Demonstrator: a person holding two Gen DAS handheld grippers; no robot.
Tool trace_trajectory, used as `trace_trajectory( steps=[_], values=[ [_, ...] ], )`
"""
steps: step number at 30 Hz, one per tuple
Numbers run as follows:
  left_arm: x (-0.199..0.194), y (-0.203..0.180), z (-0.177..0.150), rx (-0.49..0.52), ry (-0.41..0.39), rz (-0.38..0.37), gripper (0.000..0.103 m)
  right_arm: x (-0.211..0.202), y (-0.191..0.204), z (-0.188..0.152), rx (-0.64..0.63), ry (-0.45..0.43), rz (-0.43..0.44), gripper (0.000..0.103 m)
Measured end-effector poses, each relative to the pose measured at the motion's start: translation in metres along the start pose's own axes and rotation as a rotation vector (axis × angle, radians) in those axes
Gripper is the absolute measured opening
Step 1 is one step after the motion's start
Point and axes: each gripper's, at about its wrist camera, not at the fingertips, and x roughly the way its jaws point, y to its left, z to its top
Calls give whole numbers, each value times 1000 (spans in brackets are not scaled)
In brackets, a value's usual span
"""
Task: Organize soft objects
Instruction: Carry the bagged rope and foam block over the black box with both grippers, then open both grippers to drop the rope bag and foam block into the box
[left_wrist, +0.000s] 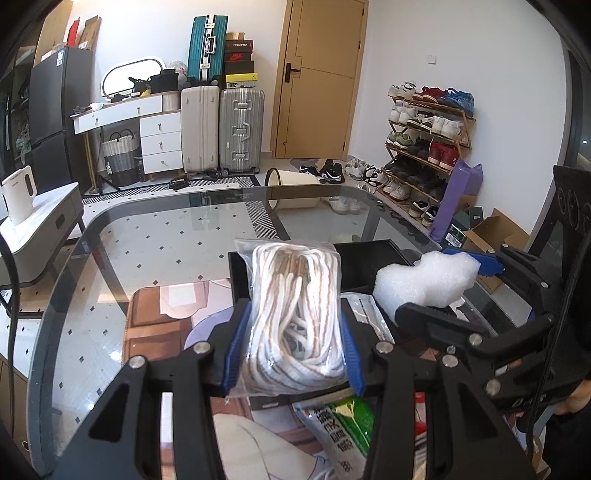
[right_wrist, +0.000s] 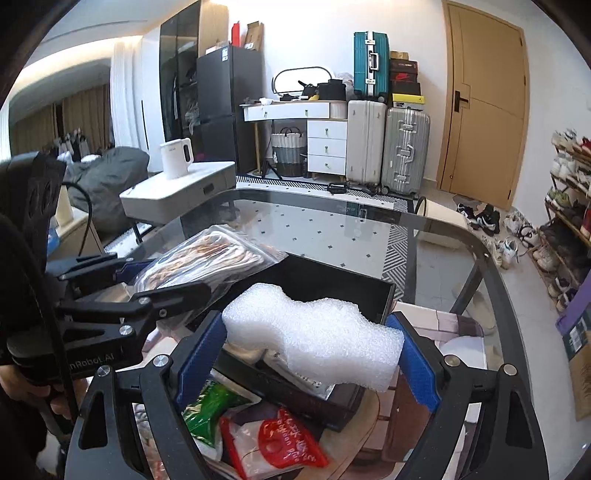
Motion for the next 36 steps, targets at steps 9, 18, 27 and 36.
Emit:
trace_trajectory(
  steps=[9, 18, 27, 36],
  values=[
    [14, -5, -1, 30, -4, 19, 44, 22, -9, 4, -3, 28, 0, 89],
    [15, -1, -1, 19, 2, -9, 45, 30, -17, 0, 0, 36, 0, 89],
    [16, 8, -1, -1, 8, -19, 46, 29, -10, -4, -44, 13, -39, 100],
    [8, 2, -1, 41, -17, 9, 96, 10, -15, -15, -26, 24, -92, 101]
  ],
)
